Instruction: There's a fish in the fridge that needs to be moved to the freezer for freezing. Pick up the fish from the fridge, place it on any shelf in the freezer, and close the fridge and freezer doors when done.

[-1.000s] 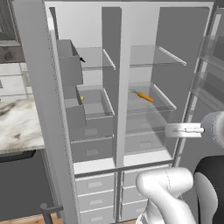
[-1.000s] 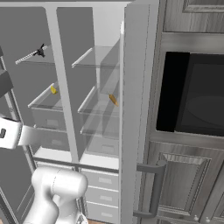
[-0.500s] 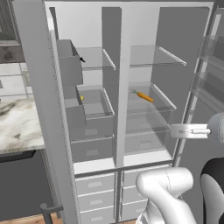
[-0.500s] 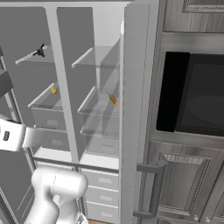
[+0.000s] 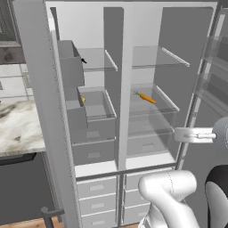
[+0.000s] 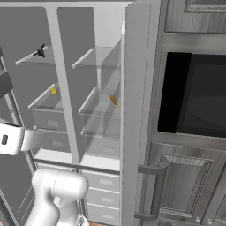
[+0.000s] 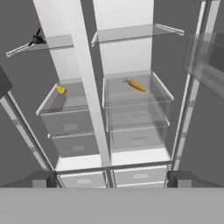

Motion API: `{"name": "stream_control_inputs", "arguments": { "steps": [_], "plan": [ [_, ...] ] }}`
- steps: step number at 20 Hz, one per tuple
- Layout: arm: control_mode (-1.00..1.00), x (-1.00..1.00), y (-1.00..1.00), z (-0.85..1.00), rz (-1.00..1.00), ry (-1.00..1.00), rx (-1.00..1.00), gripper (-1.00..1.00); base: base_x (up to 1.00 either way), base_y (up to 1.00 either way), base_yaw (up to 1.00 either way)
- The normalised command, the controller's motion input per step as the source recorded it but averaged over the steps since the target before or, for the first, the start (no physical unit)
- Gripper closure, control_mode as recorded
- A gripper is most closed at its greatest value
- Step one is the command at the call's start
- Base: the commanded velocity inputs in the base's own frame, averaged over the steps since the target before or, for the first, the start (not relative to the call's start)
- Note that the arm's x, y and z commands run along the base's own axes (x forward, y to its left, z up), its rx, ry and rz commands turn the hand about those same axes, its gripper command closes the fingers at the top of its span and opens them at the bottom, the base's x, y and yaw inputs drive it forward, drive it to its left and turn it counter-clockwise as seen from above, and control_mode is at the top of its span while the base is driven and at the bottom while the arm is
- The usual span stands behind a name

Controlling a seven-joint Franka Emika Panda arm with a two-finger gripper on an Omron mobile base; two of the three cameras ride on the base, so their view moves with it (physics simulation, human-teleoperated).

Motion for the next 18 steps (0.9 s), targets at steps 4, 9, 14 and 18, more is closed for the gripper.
{"name": "stream_control_inputs", "arguments": {
  "steps": [4,9,14,18],
  "plan": [
    [1.0,0.0,0.0,0.0,0.0,0.0,0.0,-1.0,-0.57,0.03,0.0],
    [1.0,0.0,0.0,0.0,0.0,0.0,0.0,-1.0,-0.3,0.15,0.0],
    [1.0,0.0,0.0,0.0,0.0,0.0,0.0,-1.0,0.0,0.58,0.0],
    [1.0,0.0,0.0,0.0,0.0,0.0,0.0,-1.0,-0.01,0.17,0.0]
  ]
}}
